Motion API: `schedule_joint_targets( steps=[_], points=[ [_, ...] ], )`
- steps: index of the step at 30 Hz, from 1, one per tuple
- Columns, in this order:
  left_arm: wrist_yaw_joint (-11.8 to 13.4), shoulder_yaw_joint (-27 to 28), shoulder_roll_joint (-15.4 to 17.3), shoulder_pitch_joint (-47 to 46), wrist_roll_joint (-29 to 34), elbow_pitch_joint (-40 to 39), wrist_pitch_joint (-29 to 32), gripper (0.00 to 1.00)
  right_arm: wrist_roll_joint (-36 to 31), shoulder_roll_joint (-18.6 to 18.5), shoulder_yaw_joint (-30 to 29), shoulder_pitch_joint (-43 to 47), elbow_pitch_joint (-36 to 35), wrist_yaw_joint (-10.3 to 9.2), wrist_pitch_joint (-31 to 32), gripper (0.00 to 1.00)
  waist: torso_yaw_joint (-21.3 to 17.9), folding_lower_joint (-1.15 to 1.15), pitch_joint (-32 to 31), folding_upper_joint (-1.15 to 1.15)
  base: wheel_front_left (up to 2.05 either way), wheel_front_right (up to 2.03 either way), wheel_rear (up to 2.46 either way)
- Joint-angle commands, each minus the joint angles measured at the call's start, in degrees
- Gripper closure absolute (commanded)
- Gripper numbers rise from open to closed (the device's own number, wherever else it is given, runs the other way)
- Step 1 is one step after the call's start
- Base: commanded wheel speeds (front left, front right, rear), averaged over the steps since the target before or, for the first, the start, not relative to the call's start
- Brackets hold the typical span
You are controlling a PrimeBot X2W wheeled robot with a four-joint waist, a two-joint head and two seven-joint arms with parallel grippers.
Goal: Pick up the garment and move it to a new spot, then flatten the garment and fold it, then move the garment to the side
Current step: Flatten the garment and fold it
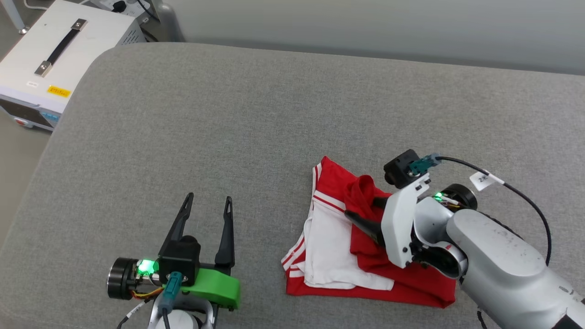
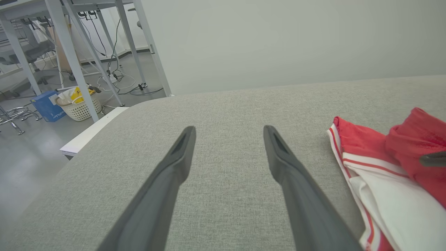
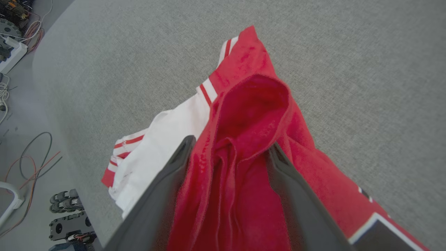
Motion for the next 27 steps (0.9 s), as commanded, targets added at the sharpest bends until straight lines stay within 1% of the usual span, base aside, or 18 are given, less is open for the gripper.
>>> schedule_joint_targets(
  steps=[1, 4, 6, 9, 14, 17, 21, 25, 27],
  points=[
    [-0.4, 0.4, 0.0, 0.5, 0.3, 0.0, -0.3, 0.0, 0.6, -1.4, -0.2, -0.9, -1.4, -0.04, -2.1, 0.0, -0.8, 0.0, -1.7, 0.0, 0.0, 0.0, 0.0],
    [-0.5, 0.8, 0.2, 1.4, 0.1, 0.0, -0.3, 0.0, 0.4, -4.2, -1.8, 0.1, -4.8, -0.04, -6.7, 0.0, -1.5, 0.0, -3.1, 0.0, 0.0, 0.0, 0.0],
    [-0.6, 1.2, 0.3, 2.0, 0.0, -0.1, -0.3, 0.0, -0.5, -6.2, -4.1, 1.1, -6.4, -0.04, -10.5, 0.0, -2.1, 0.0, -3.9, 0.0, 0.0, 0.0, 0.0],
    [-0.7, 1.8, 0.5, 2.7, -0.2, -0.2, -0.3, 0.0, -4.3, -8.7, -9.4, 3.2, -7.3, -0.04, -17.4, 0.0, -3.1, 0.0, -4.9, 0.0, 0.0, 0.0, 0.0],
    [-1.0, 2.3, 0.8, 3.5, -0.1, -0.6, -0.3, 0.0, -12.4, -9.2, -18.2, 8.4, -7.6, -0.04, -25.8, 0.0, -4.5, 0.0, -5.9, 0.0, 0.0, 0.0, 0.0],
    [-1.0, 2.6, 0.9, 3.9, 0.0, -0.9, -0.3, 0.0, -18.3, -8.0, -24.9, 12.1, -7.8, -0.04, -30.4, 0.0, -5.5, 0.0, -6.5, 0.0, 0.0, 0.0, 0.0],
    [-1.2, 2.6, 1.0, 4.4, 0.0, -1.2, -0.3, 0.0, -26.5, -5.2, -33.2, 17.5, -9.4, -0.04, -33.5, 0.0, -6.3, 0.0, -7.2, 0.0, 0.0, 0.0, 0.0],
    [-1.4, 2.6, 1.1, 4.7, 0.1, -1.6, -0.3, 0.0, -34.4, -1.2, -41.0, 23.5, -13.7, -0.04, -34.8, 0.0, -6.8, 0.0, -8.0, 0.0, 0.0, 0.0, 0.0],
    [-1.4, 2.5, 1.2, 5.0, 0.2, -1.8, -0.3, 0.0, -36.5, 1.8, -44.6, 26.8, -16.0, -0.04, -35.0, 0.0, -6.9, 0.0, -8.4, 0.0, 0.0, 0.0, 0.0]
  ],
)
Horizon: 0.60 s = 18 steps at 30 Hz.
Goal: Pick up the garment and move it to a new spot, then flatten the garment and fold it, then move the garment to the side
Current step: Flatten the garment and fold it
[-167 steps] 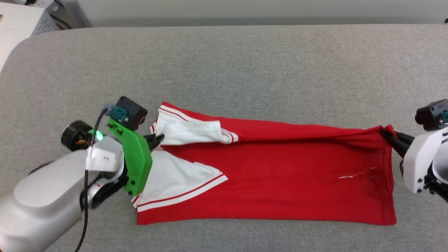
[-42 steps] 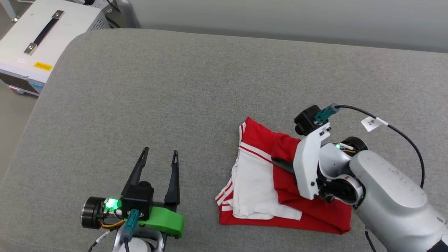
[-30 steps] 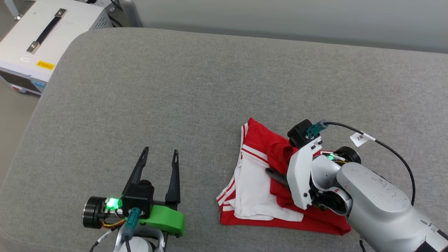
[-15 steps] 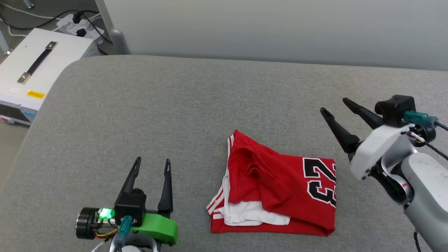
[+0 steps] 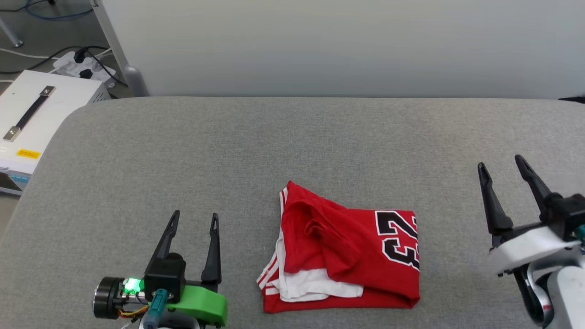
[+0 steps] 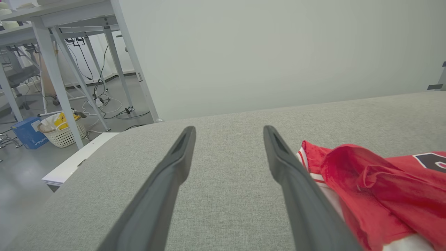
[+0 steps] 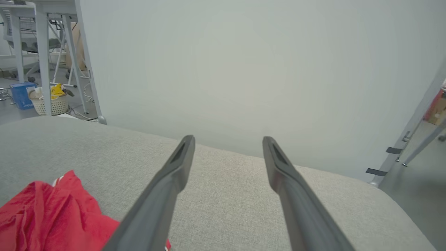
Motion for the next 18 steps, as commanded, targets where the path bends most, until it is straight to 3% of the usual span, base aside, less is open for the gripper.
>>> schedule_joint_targets(
  steps=[1, 9, 18],
  points=[
    [-0.4, 0.0, 0.3, 1.0, 0.4, -0.5, -0.3, 0.0, -1.1, 2.0, -1.5, 2.5, -1.9, -0.04, -0.5, 0.0, -0.2, 0.0, -0.6, 0.0, 0.0, 0.0, 0.0],
    [-0.1, 0.5, 0.8, 2.7, 0.5, -2.7, -0.3, 0.0, -3.6, 10.2, -7.4, 12.7, -10.0, -0.04, -0.5, 0.0, 0.3, 0.0, -1.4, 0.0, 0.0, 0.0, 0.0],
    [-0.7, 1.0, 0.8, 4.3, -0.5, -3.2, -0.3, 0.0, -3.0, 13.1, -8.7, 17.9, -10.9, -0.04, -0.5, 0.0, 1.2, 0.0, -2.1, 0.0, 0.0, 0.0, 0.0]
  ],
)
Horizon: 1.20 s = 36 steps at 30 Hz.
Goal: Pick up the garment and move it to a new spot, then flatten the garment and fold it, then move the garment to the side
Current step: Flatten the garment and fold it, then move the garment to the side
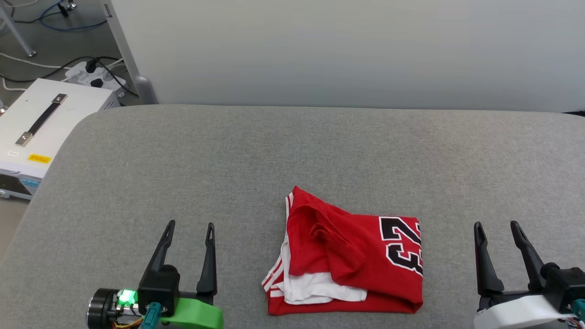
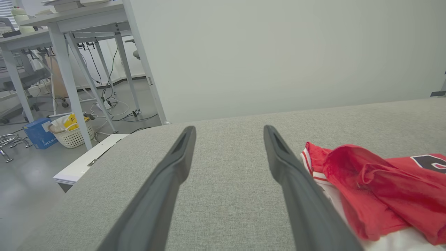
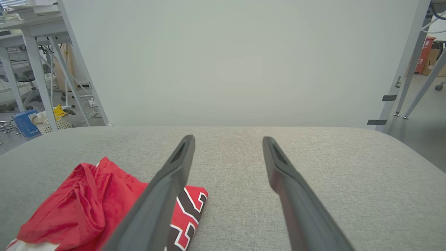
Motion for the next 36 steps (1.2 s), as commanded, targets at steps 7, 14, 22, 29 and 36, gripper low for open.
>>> schedule_joint_targets(
  steps=[7, 14, 22, 29, 36],
  points=[
    [-0.7, 0.4, 0.2, 1.1, -0.5, 0.9, -0.3, 0.0, -0.9, 0.3, 1.0, 0.9, 0.6, -0.04, -0.3, 0.0, 0.3, 0.0, -0.1, 0.0, 0.0, 0.0, 0.0],
    [-0.7, 0.7, 0.1, 0.5, -0.4, 1.6, -0.3, 0.0, 0.5, -4.8, 1.3, -6.2, 1.2, -0.04, 0.1, 0.0, 0.5, 0.0, 0.7, 0.0, 0.0, 0.0, 0.0],
    [-1.0, 0.7, -0.2, -1.0, -0.3, 2.2, -0.3, 0.0, 16.6, -16.9, 10.5, -18.4, 5.3, -0.04, 25.6, 0.0, 1.0, 0.0, 2.4, 0.0, 0.0, 0.0, 0.0],
    [-1.4, 0.1, -0.9, -2.9, -0.3, 2.7, -0.3, 0.0, 35.5, -21.2, 15.4, -21.6, 9.2, -0.04, 48.1, 0.0, 2.4, 0.0, 5.1, 0.0, 0.0, 0.0, 0.0],
    [-1.9, -0.6, -1.6, -5.3, 0.0, 3.0, -0.3, 0.0, 41.9, -20.1, 18.6, -21.4, 12.8, -0.04, 55.5, 0.0, 5.0, 0.0, 8.2, 0.0, 0.0, 0.0, 0.0]
  ],
)
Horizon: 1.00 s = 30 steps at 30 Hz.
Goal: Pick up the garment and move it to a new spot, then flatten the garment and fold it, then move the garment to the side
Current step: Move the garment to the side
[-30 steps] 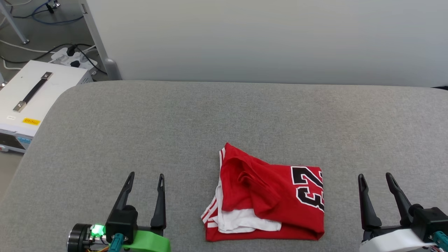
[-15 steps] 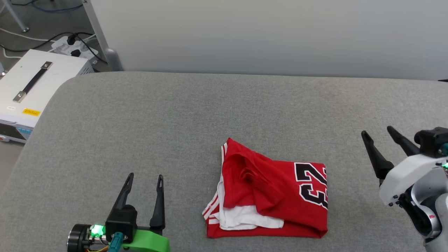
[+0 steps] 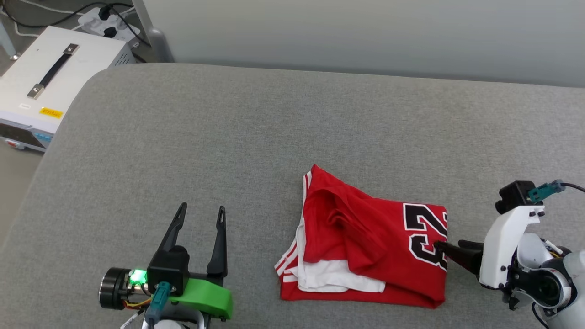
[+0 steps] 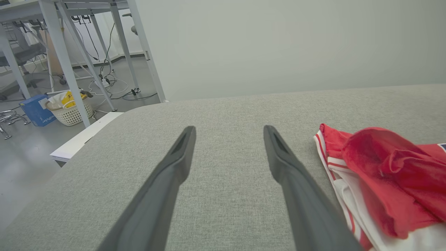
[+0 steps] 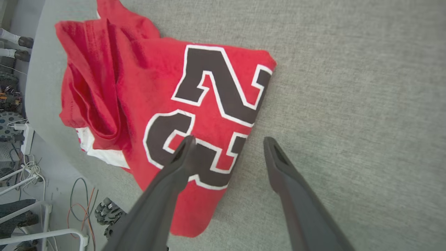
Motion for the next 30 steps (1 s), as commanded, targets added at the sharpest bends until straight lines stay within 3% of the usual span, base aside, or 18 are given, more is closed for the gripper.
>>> schedule_joint_targets(
  steps=[1, 14, 15, 16, 17, 23, 30],
  points=[
    [-0.3, -0.2, -0.2, -1.2, 0.3, -0.1, -0.3, 0.0, 0.5, 0.7, 0.6, -0.7, 0.5, -0.04, 0.2, 0.0, 1.8, 0.0, 2.0, 0.0, 0.0, 0.0, 0.0],
    [-0.3, -0.6, -0.7, -3.4, 0.8, 0.4, -0.3, 0.0, -0.1, 3.3, 9.4, -3.3, 8.3, -0.04, -3.6, 0.0, 3.9, 0.0, 4.9, 0.0, 0.0, 0.0, 0.0],
    [-0.3, -0.6, -0.8, -3.5, 0.8, 0.4, -0.3, 0.0, -0.2, 2.9, 10.6, -3.6, 8.0, -0.04, -4.6, 0.51, 3.9, 0.0, 4.9, 0.0, 0.0, 0.0, 0.0],
    [-0.2, -0.6, -0.8, -3.5, 0.8, 0.4, -0.3, 0.0, -0.3, 2.6, 11.2, -3.8, 7.9, -0.04, -5.8, 0.82, 3.8, 0.0, 4.9, 0.0, 0.0, 0.0, 0.0],
    [-0.2, -0.5, -0.8, -3.5, 0.7, 0.4, -0.3, 0.0, -0.3, 2.2, 11.9, -4.1, 7.9, -0.04, -7.0, 1.0, 3.8, 0.0, 4.8, 0.0, 0.0, 0.0, 0.0],
    [-0.1, -0.2, -0.8, -2.6, 0.7, 1.0, -0.3, 0.0, -2.2, -1.3, 15.7, -8.1, 6.0, -0.04, -14.8, 1.0, 2.3, 0.0, 3.3, 0.0, 0.0, 0.0, 0.0],
    [-0.2, 0.3, -0.6, -1.1, 0.4, 0.8, -0.3, 0.0, -7.7, -8.0, 21.4, -13.6, 1.6, -0.04, -21.1, 1.0, -1.7, 0.0, 1.4, 0.0, 0.0, 0.0, 0.0]
  ],
)
